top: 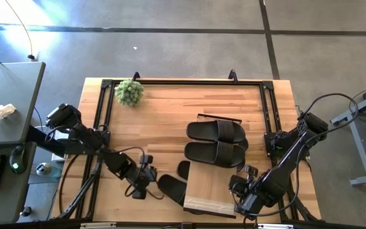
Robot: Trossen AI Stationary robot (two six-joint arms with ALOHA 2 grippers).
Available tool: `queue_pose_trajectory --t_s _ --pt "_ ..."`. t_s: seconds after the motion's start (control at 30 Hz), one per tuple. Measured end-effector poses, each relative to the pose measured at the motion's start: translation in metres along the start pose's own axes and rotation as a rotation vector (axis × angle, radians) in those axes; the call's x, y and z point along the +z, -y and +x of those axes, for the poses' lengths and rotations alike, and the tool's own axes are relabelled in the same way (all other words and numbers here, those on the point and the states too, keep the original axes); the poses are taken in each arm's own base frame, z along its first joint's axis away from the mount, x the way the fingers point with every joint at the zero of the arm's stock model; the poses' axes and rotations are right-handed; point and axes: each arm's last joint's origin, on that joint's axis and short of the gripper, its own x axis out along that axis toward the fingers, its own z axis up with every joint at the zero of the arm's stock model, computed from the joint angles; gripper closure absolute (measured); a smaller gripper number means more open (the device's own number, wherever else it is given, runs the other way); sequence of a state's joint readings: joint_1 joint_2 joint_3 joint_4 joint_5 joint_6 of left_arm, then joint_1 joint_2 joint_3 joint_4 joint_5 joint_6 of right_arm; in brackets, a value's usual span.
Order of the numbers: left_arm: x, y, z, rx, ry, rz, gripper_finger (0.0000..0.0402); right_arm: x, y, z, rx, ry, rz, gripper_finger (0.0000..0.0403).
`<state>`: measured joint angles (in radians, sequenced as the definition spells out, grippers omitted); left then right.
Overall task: Pick and place slides into the shelf
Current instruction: Adjust the black slides under the shelf
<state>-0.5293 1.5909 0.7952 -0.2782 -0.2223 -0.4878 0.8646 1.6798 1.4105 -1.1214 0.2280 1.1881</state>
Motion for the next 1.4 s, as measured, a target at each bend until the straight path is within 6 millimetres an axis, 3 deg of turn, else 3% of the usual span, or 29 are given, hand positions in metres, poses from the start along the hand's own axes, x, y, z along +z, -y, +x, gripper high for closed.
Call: queue_pose_trajectory --t_s 0.37,0.97,1.4 --pt "0.006 -0.016 0.007 -0.036 -0.044 -0.044 0.0401 0.000 0.000 0.000 0.003 0.001 0.000 0.0403" --pt "0.035 0.006 0.034 -0.153 0.002 -0.028 0.0401 0.000 0.000 0.000 0.004 0.001 0.005 0.0403" --pt "0.056 0.014 0.028 -0.174 0.067 -0.034 0.0402 0.000 -0.001 0.000 0.005 0.000 0.001 0.0403"
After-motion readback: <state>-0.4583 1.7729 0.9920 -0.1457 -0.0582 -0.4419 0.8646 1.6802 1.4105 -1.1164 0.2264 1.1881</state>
